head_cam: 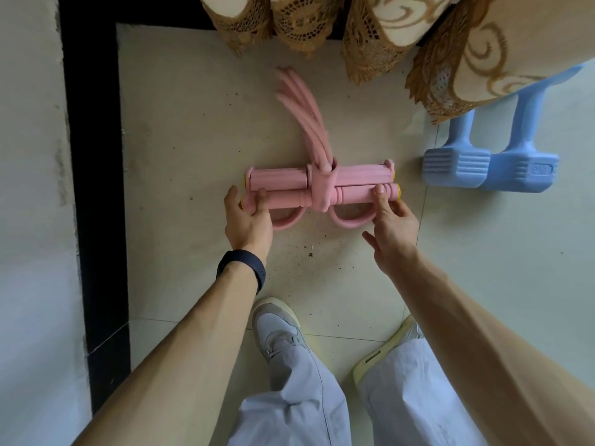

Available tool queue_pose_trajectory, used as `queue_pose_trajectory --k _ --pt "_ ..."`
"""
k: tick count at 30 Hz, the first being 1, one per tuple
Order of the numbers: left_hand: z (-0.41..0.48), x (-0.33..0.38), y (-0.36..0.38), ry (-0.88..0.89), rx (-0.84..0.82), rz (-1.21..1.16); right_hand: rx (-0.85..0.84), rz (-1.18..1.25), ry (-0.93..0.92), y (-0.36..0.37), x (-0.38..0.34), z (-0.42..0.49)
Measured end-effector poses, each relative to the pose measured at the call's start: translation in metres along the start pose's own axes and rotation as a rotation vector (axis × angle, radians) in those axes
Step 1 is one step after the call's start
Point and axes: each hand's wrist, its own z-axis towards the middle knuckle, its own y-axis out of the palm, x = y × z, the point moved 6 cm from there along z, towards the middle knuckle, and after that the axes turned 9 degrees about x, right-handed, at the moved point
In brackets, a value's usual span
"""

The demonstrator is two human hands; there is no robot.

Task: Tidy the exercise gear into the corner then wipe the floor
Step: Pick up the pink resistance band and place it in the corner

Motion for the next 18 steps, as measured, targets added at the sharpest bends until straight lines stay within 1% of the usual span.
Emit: queue_pose_trajectory --k 3,5,7,9,11,15,18 --pt "0.003 0.005 0.003 -0.018 0.028 -0.045 -0.023 0.058 0.101 0.005 -0.002 -0.005" --pt "0.01 0.027 0.011 0.048 -0.016 -0.051 -0.022 0.144 0.081 0.008 -0.019 -0.001" --pt "0.021 0.058 0.025 0.136 -0.074 -0.043 -0.005 0.169 0.035 0.011 -0.041 0.01" --pt "0.034 0.087 0.042 0.175 -0.129 -0.009 0.041 0.14 0.024 0.015 -0.058 0.023" --pt "0.045 0.102 0.053 0.158 -0.141 -0.007 0.074 0.106 0.021 0.021 -0.066 0.034" --pt "0.042 0.102 0.059 0.193 -0.079 0.039 0.099 0.039 0.027 0.028 -0.062 0.041" --pt "0.031 0.098 0.061 0.19 -0.123 0.053 0.08 0.004 0.034 0.024 -0.059 0.037"
